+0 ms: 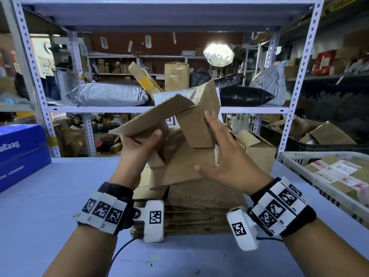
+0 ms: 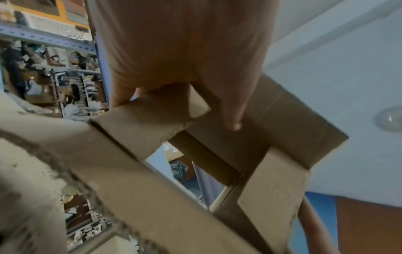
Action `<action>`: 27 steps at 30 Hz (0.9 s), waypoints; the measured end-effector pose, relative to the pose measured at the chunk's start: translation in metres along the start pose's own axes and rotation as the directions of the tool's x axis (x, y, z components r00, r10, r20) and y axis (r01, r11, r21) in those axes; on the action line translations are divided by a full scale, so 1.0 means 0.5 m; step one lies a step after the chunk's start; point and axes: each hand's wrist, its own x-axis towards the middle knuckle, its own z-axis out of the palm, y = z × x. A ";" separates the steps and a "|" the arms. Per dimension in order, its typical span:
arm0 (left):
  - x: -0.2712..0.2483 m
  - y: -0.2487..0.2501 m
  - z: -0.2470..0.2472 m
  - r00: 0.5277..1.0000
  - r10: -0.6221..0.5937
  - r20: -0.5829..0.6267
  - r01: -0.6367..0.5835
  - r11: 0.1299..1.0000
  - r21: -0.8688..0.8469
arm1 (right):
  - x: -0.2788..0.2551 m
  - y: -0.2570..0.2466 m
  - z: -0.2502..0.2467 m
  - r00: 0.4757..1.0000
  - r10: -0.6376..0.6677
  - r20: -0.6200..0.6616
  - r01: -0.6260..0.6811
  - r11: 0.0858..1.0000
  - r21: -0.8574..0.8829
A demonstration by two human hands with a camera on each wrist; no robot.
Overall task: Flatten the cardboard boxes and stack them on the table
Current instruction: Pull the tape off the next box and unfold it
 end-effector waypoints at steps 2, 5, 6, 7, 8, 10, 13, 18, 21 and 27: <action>0.002 -0.006 0.000 0.997 0.030 -0.066 -0.026 0.998 0.059 | 0.001 0.000 0.005 1.000 -0.003 0.003 0.003 1.000 0.028; -0.004 -0.004 -0.002 0.994 0.059 -0.089 -0.049 0.993 0.104 | 0.006 0.008 0.009 0.999 0.026 -0.028 -0.020 0.980 0.197; -0.008 -0.001 -0.002 0.997 0.061 -0.050 -0.056 0.994 0.098 | 0.008 0.016 0.006 0.997 0.055 -0.054 -0.038 0.962 0.271; -0.014 0.001 0.000 0.998 0.067 0.003 -0.067 0.994 0.085 | 0.010 0.025 0.002 0.992 0.094 -0.081 -0.062 0.940 0.334; -0.021 0.006 0.002 0.996 0.073 0.060 -0.078 0.994 0.079 | 0.011 0.034 -0.004 0.984 0.145 -0.101 -0.096 0.920 0.380; -0.038 0.017 0.007 0.980 0.101 0.171 -0.121 0.987 0.109 | 0.010 0.050 -0.014 0.954 0.266 -0.136 -0.181 0.878 0.444; -0.062 0.026 0.015 0.945 0.131 0.300 -0.192 0.964 0.184 | 0.010 0.065 -0.016 0.887 0.410 -0.212 -0.258 0.821 0.509; -0.086 0.034 0.030 0.872 0.164 0.462 -0.280 0.940 0.194 | 0.022 0.079 -0.011 0.714 0.542 -0.443 -0.399 0.835 0.379; -0.086 0.042 0.034 0.855 0.178 0.488 -0.328 0.913 0.242 | 0.017 0.085 -0.009 0.719 0.535 -0.443 -0.394 0.839 0.374; -0.074 0.039 0.014 0.878 0.062 0.474 -0.224 0.930 0.293 | -0.011 0.080 -0.013 0.804 0.580 -0.132 -0.240 0.519 0.821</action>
